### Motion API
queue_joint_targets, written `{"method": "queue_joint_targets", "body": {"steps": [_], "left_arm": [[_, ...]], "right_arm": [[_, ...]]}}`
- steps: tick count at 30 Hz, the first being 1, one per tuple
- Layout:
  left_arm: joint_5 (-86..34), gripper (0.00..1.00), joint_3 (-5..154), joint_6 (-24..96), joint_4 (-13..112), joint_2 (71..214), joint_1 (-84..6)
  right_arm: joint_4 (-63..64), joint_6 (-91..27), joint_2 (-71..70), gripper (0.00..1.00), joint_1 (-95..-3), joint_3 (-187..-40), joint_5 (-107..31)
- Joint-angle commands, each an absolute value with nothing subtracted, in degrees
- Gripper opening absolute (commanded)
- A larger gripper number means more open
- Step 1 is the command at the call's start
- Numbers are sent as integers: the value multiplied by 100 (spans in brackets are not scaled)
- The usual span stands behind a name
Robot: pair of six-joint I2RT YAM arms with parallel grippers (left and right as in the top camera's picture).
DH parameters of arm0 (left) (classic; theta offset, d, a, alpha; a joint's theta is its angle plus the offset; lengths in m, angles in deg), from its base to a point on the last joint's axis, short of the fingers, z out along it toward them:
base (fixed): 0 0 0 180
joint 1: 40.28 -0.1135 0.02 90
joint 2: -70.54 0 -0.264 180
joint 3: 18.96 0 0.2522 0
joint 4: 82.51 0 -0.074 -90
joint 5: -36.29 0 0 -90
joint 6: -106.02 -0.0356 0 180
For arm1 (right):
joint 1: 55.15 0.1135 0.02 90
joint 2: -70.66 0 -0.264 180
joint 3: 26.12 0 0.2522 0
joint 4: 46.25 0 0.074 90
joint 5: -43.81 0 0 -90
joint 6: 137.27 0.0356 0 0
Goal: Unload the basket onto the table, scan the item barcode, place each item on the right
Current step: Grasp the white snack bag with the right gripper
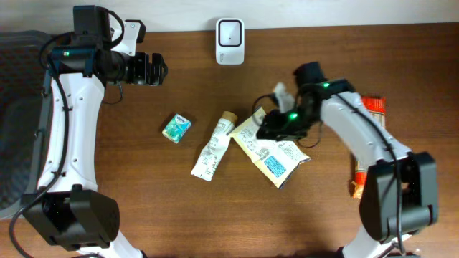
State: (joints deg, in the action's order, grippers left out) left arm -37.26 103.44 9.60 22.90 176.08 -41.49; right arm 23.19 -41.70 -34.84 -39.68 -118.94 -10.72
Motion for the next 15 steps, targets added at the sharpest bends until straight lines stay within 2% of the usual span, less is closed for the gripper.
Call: {"method": "queue_joint_targets", "body": {"steps": [1,3,6,11,13,15], "left_arm": [[-3720,99,10370,866,2296,17595,-4195],[-3720,99,10370,866,2296,17595,-4188],[-3722,99,10370,866,2296,17595,-4191],[-3720,99,10370,866,2296,17595,-4191],[-3720,99,10370,866,2296,17595,-4188],[-3722,99,10370,866,2296,17595,-4191]], "right_arm": [[2326,-3921,-3912,52,-3144,-11918,-1525],[2426,-3923,-4209,52,-2902,-11892,-1577],[2903,-3467,-4345,58,-2921,-11840,-3035],[3202,-3453,-4345,61,-3682,-11754,-4261],[3150,-3506,-4345,61,-4218,-11779,-4299],[3231,-4339,-4214,62,-4707,-12150,-3077]]}}
